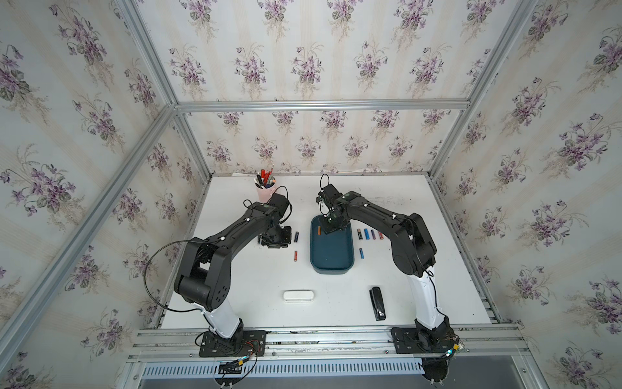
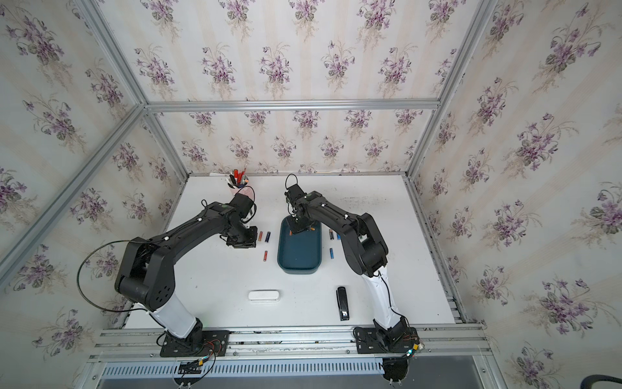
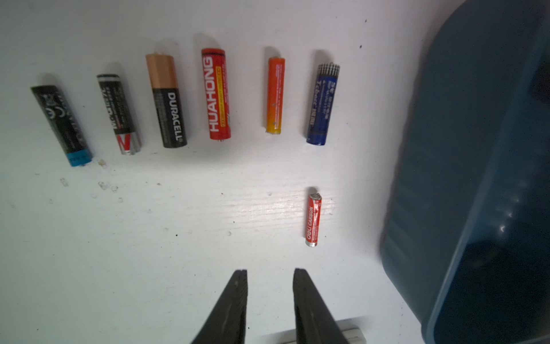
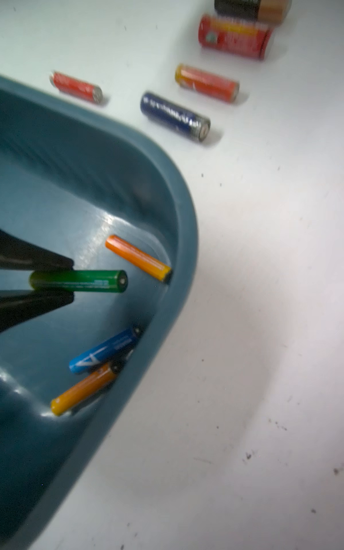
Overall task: Take the batteries out of the storage box
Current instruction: Pick up the battery from the storage box, then place the battery at the center of the board.
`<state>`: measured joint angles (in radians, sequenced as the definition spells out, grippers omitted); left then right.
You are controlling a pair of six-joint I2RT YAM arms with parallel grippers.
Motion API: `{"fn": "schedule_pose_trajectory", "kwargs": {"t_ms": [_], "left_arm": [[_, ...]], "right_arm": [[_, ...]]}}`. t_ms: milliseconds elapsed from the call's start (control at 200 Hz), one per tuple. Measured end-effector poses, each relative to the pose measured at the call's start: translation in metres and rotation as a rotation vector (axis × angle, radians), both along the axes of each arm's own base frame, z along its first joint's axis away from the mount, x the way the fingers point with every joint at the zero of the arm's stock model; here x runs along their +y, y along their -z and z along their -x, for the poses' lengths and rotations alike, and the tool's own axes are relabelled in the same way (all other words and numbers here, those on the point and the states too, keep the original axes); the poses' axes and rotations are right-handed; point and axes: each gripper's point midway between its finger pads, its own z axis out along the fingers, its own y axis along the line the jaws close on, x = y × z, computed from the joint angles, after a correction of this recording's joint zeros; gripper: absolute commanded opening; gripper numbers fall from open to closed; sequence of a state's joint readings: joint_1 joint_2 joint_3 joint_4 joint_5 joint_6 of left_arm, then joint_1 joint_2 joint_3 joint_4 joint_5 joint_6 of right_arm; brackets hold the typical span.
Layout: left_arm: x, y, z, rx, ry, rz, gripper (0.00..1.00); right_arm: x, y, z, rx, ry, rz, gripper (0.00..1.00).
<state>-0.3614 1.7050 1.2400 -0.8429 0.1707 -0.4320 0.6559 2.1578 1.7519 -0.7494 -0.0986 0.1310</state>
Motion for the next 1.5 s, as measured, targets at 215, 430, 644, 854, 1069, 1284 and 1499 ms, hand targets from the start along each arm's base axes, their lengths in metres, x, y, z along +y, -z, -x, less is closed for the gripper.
{"fn": "schedule_pose_trajectory", "kwargs": {"t_ms": [215, 430, 644, 854, 1069, 1284, 1499], "left_arm": [[-0.003, 0.0, -0.005, -0.002, 0.011, 0.007, 0.32], [-0.008, -0.004, -0.015, -0.018, 0.033, 0.015, 0.32], [-0.008, -0.005, -0.019, -0.023, 0.038, 0.021, 0.33], [-0.007, -0.003, -0.02, -0.013, 0.033, 0.025, 0.33], [-0.01, -0.004, -0.023, -0.013, 0.038, 0.032, 0.33], [-0.01, -0.003, -0.023, -0.011, 0.038, 0.032, 0.33], [-0.009, 0.001, -0.019, 0.003, 0.038, 0.032, 0.33]], "right_arm": [[-0.016, -0.029, 0.026, 0.004, 0.047, -0.043, 0.13], [-0.046, -0.051, 0.044, 0.0, 0.124, -0.071, 0.13], [-0.095, -0.064, 0.054, -0.006, 0.231, -0.077, 0.13], [-0.156, -0.044, 0.066, 0.034, 0.368, -0.044, 0.14], [-0.182, -0.009, 0.084, 0.107, 0.424, -0.013, 0.13], [-0.181, 0.011, 0.091, 0.143, 0.416, -0.016, 0.14], [-0.181, 0.025, 0.092, 0.159, 0.411, -0.009, 0.14]]}}
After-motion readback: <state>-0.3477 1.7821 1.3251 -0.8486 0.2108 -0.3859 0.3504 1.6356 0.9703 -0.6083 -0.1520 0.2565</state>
